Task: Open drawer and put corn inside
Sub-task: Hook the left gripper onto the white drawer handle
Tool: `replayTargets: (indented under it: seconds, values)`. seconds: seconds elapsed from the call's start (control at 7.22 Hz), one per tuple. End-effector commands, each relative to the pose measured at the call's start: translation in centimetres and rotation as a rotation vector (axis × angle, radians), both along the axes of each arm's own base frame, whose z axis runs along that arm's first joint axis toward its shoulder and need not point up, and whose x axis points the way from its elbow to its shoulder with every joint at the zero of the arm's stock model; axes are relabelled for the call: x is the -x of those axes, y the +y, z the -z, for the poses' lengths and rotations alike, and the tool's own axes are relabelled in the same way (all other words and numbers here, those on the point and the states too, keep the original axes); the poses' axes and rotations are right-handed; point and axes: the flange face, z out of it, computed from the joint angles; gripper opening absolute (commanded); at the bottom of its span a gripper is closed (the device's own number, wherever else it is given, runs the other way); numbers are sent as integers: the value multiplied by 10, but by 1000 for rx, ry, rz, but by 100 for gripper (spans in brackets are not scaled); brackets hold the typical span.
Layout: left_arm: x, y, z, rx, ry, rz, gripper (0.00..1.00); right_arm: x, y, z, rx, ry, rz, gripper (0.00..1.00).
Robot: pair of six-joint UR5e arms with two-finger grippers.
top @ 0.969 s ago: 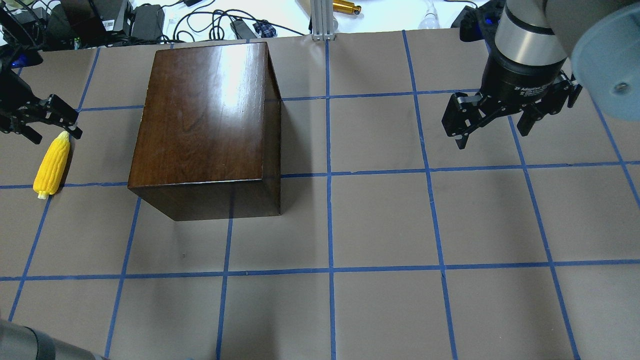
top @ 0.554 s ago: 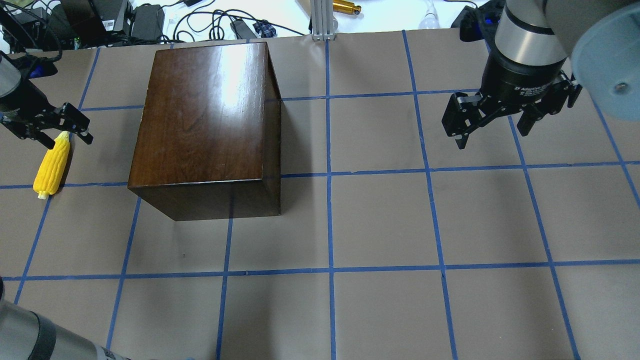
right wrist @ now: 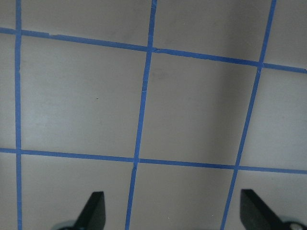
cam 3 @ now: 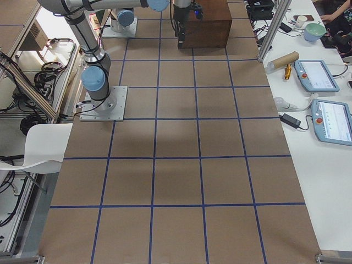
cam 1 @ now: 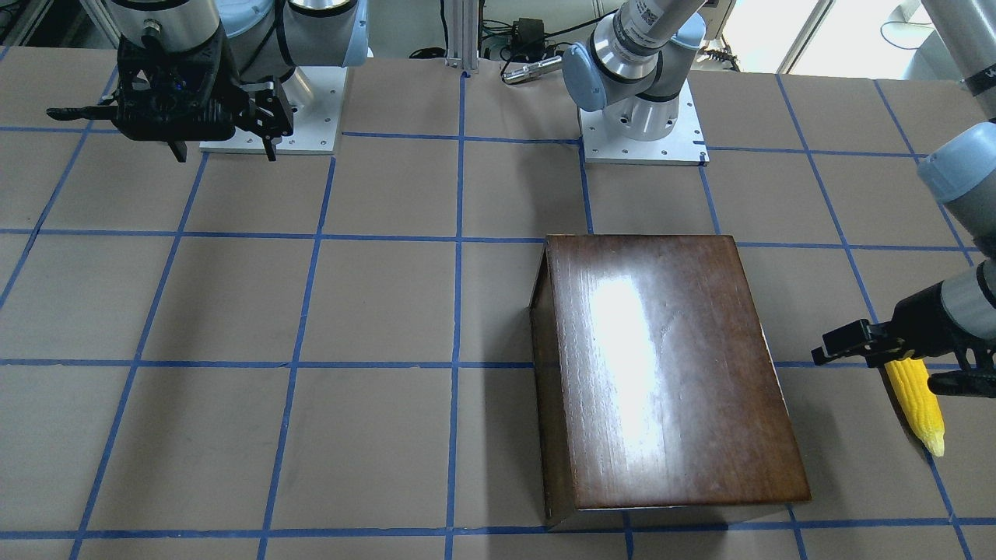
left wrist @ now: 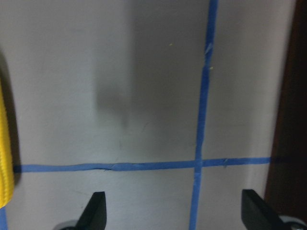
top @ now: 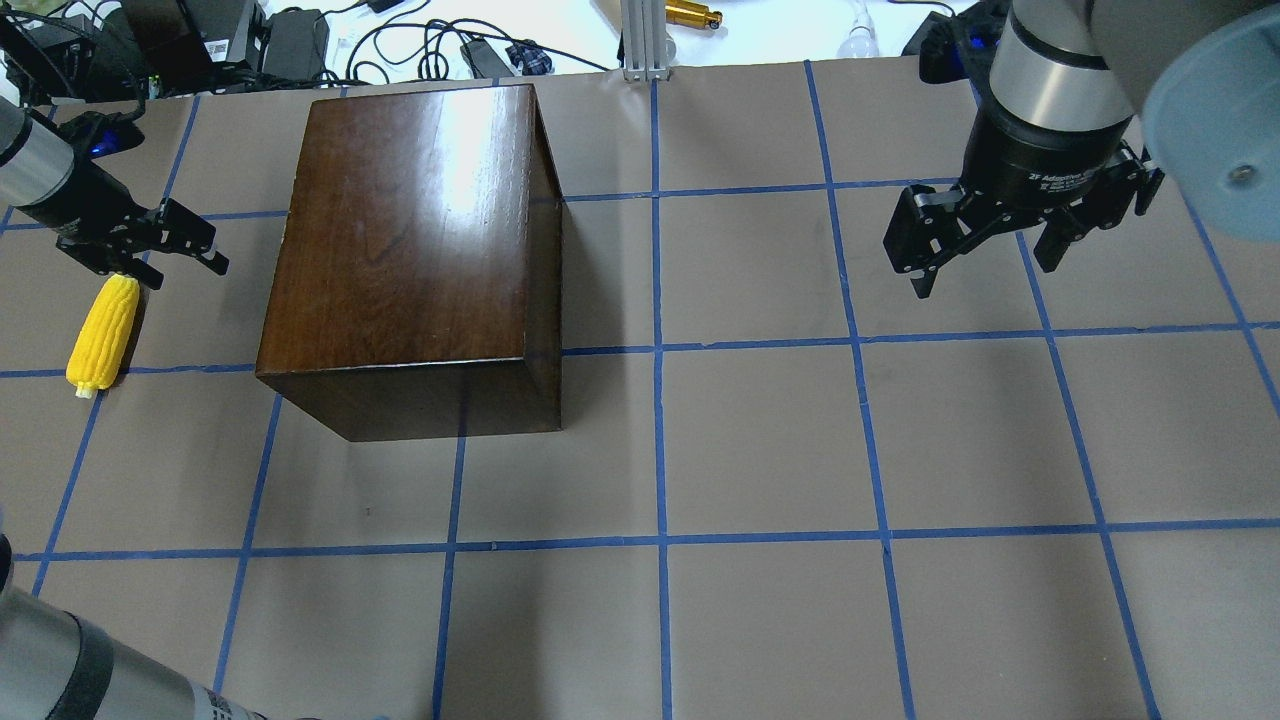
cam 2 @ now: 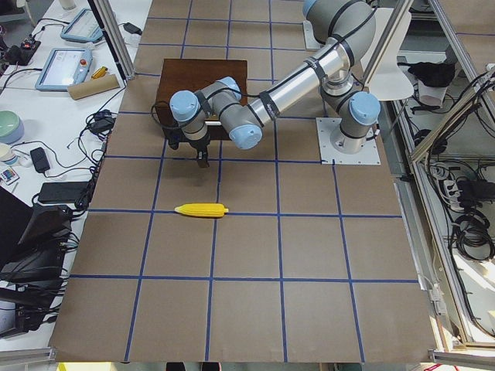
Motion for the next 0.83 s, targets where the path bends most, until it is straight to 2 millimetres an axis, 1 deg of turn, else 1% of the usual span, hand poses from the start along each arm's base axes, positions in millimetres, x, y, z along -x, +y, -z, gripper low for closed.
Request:
replayTargets:
  seconds: [0.0,0.28,0.55,0.69]
  values:
    - [20,-3,-6,39,96,4,100,0,0,0,-1,-1,0,100]
    - [33,-5,-4,35,127,15,100,0,0,0,1,0,0,100]
    - [51,-10,1,25,133,50,100,0,0,0,1,0,2,100]
    - [51,-10,4,20,135,53,100,0,0,0,-1,0,0,100]
